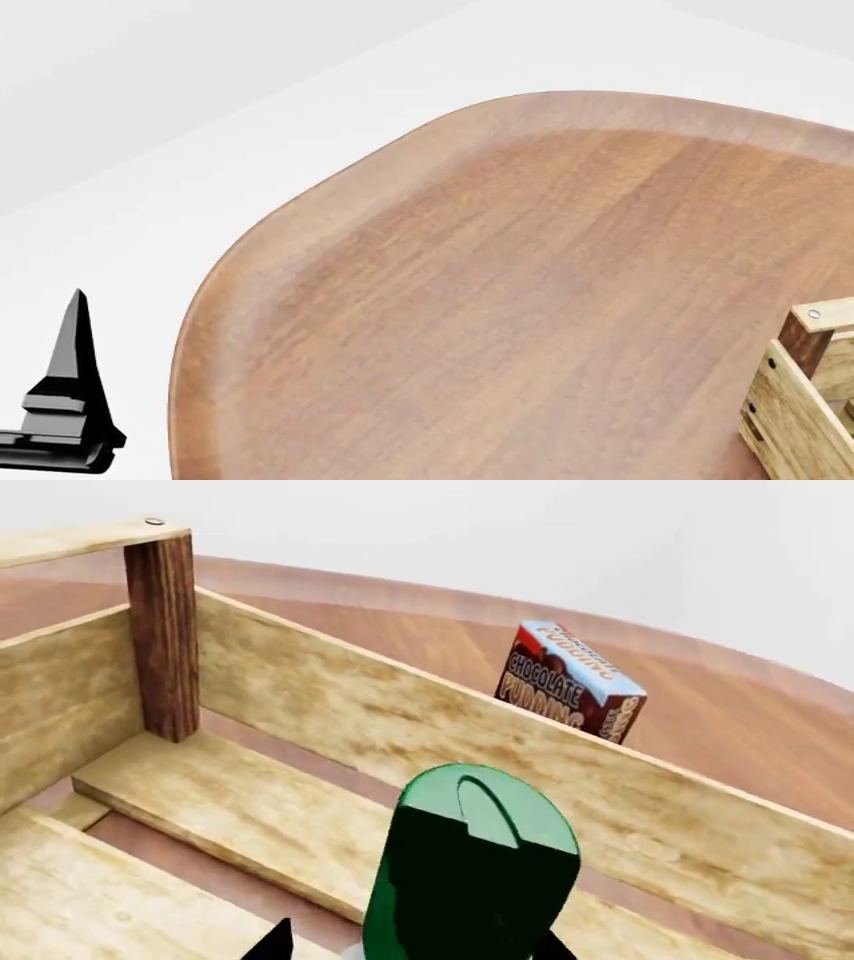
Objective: Pick up the salad dressing and put it in the tray.
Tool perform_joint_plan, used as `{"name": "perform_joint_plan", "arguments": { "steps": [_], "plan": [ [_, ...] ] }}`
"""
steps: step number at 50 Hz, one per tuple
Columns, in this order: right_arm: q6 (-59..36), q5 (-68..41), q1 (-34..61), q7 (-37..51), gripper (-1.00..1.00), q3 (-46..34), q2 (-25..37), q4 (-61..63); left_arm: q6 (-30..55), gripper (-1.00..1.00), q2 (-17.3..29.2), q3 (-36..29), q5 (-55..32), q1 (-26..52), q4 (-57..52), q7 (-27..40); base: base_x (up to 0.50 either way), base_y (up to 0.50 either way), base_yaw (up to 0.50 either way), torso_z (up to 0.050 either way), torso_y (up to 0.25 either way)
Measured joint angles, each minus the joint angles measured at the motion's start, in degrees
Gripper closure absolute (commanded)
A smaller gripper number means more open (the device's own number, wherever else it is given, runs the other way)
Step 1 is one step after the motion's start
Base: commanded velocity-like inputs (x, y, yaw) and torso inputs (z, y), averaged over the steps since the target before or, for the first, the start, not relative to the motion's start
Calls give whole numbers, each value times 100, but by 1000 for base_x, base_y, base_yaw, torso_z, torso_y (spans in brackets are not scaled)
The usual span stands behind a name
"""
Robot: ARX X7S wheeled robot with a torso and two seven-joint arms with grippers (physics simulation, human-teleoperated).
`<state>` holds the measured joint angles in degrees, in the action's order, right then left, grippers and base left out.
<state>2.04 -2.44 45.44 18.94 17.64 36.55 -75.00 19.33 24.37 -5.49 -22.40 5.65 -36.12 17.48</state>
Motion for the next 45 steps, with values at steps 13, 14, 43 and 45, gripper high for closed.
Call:
{"name": "perform_joint_plan", "arguments": {
  "steps": [13, 14, 43, 45],
  "plan": [
    [9, 158, 32, -41, -100, -10, -12, 3, 5, -100, 19, -12, -13, 11, -10, 19, 0, 0, 0, 0, 0],
    [10, 165, 35, -44, -100, -11, -11, 3, 4, -100, 20, -13, -13, 10, -10, 21, 0, 0, 0, 0, 0],
    [-1745, -48, -1294, 87, -100, 387, -120, 3125, -62, -100, 45, -29, -32, -30, -4, 51, 0, 0, 0, 0, 0],
    [-1994, -99, -1496, 77, -100, 445, -149, 3661, -61, -100, 48, -29, -36, -32, -10, 55, 0, 0, 0, 0, 0]
  ]
}}
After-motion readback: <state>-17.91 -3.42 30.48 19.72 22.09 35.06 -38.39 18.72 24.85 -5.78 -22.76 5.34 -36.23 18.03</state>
